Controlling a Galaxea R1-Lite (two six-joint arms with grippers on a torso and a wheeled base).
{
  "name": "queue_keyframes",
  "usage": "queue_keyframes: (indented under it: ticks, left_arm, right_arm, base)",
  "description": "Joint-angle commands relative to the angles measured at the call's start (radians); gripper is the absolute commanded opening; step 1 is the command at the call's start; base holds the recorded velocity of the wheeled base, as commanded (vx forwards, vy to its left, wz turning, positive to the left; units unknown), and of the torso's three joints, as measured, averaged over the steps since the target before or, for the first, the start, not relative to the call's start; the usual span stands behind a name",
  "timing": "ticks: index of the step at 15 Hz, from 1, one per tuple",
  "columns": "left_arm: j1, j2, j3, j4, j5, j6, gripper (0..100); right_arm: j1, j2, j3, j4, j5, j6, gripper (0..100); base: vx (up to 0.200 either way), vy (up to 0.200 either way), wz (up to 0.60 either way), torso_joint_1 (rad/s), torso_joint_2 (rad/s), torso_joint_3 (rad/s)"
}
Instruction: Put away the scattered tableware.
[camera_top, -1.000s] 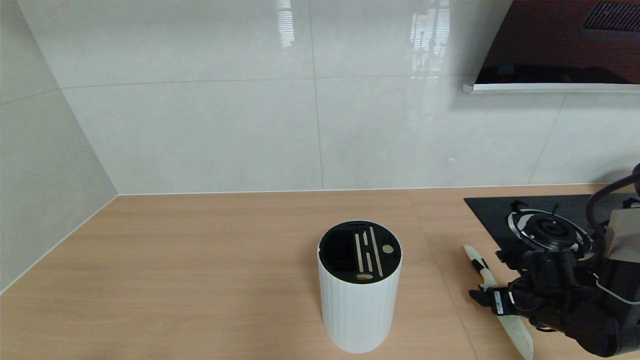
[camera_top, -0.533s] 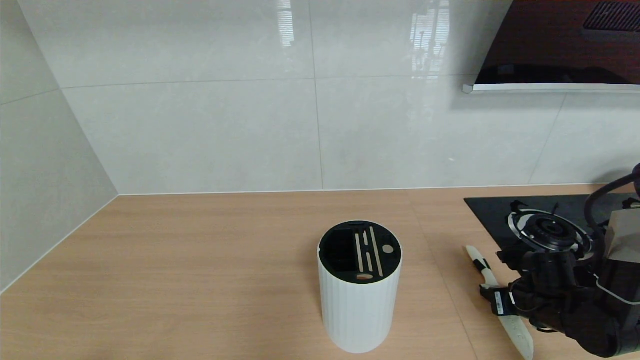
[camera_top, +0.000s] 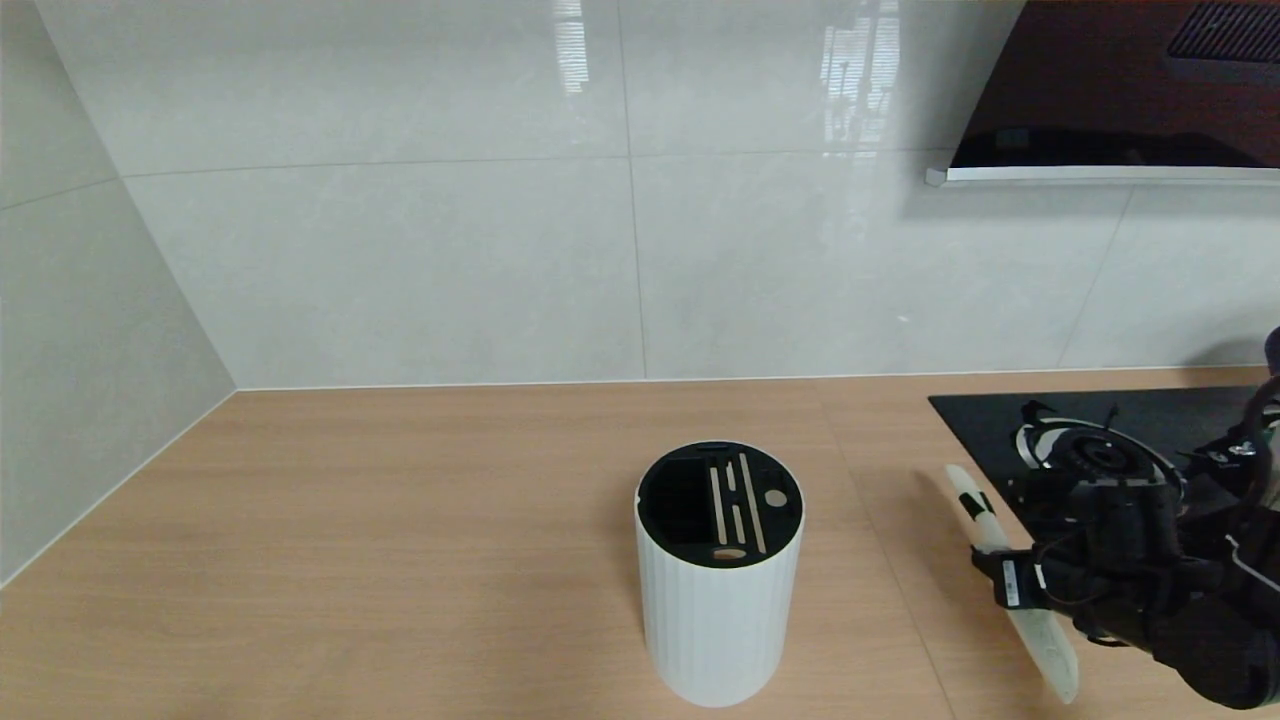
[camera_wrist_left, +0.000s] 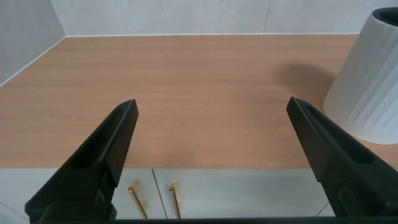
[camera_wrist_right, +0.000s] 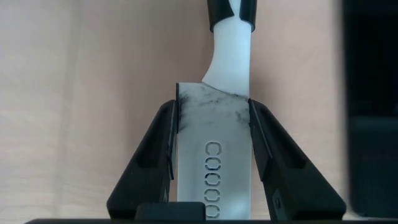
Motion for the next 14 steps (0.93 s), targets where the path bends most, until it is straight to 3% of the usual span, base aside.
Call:
queue_keyframes:
  ticks: [1,6,8,9,10,11,12,14]
  left_arm:
    - [0.0,0.0,0.0,0.0,0.0,-0.001,100]
    - [0.0,0.0,0.0,0.0,0.0,0.004,100]
    - [0.0,0.0,0.0,-0.005,-0.007,0.018,100]
    - [0.0,0.0,-0.035,-0.011,-0.038,0.044,100]
    - [-0.013,0.04,-0.165,0.007,-0.127,0.068,100]
    - [-0.018,0.147,-0.297,0.043,-0.216,0.068,100]
    - [-0.018,0.242,-0.378,0.067,-0.282,0.068,100]
    - [-0.02,0.578,-0.501,0.064,-0.475,0.064,100]
  right_arm:
    - [0.009,-0.252,0.009,-0.001,0.004,0.003,0]
    - [0.126,-0.474,-0.11,0.149,0.006,0.0,0]
    - [0.199,-0.5,-0.143,0.176,0.003,0.0,0]
    - [0.222,-0.508,-0.155,0.176,0.003,-0.002,0]
    - [0.242,-0.517,-0.172,0.178,0.003,-0.002,0]
    - [0.264,-0.519,-0.196,0.18,0.003,-0.003,0]
    - [0.288,-0.519,-0.224,0.184,0.003,-0.003,0]
    - [0.359,-0.513,-0.264,0.212,0.003,-0.003,0]
  base:
    - [0.0,0.0,0.0,0.0,0.0,0.0]
    - [0.0,0.0,0.0,0.0,0.0,0.0]
    - [0.0,0.0,0.0,0.0,0.0,0.0]
    - [0.0,0.0,0.0,0.0,0.0,0.0]
    - [0.0,0.0,0.0,0.0,0.0,0.0]
    - [0.0,0.0,0.0,0.0,0.0,0.0]
    - [0.0,0.0,0.0,0.0,0.0,0.0]
    - [0.0,0.0,0.0,0.0,0.0,0.0]
